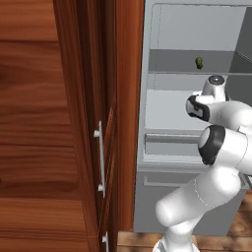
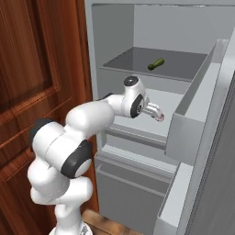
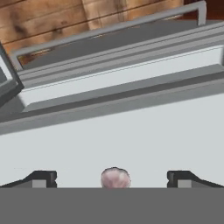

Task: Retrieve the bottle and the shaker from the cabinet and place them next to the mixing bowl on the counter. Then add garlic from the fridge to the mixing bowl.

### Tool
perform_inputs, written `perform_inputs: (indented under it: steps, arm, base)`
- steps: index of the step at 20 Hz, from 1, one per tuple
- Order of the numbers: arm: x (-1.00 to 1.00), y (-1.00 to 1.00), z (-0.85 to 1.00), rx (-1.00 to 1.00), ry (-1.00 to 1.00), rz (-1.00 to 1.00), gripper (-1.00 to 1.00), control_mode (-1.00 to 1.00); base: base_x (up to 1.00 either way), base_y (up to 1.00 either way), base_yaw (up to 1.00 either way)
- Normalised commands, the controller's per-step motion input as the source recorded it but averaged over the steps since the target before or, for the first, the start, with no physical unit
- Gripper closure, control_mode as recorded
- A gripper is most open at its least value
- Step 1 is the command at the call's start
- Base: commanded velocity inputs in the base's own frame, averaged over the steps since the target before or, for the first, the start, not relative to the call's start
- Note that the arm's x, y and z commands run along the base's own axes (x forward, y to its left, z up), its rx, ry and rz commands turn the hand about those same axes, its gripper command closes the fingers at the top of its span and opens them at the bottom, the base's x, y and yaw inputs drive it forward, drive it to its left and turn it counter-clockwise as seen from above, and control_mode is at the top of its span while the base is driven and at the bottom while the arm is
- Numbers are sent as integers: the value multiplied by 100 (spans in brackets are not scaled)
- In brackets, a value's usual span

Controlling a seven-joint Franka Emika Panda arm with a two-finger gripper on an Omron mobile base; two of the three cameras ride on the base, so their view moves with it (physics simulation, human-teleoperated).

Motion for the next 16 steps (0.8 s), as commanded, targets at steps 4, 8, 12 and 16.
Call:
perform_inputs:
  steps: [4,8,12,16]
  arm:
    - [22,-5,-28,0,-2,0,-100,-100]
    - [26,-13,-27,0,-1,0,-100,-100]
    - [27,-16,0,0,0,0,-100,-100]
    - [16,-8,-6,0,2,0,-100,-100]
  base:
    - [0,0,0]
    - [0,0,0]
    - [0,0,0]
    - [0,0,0]
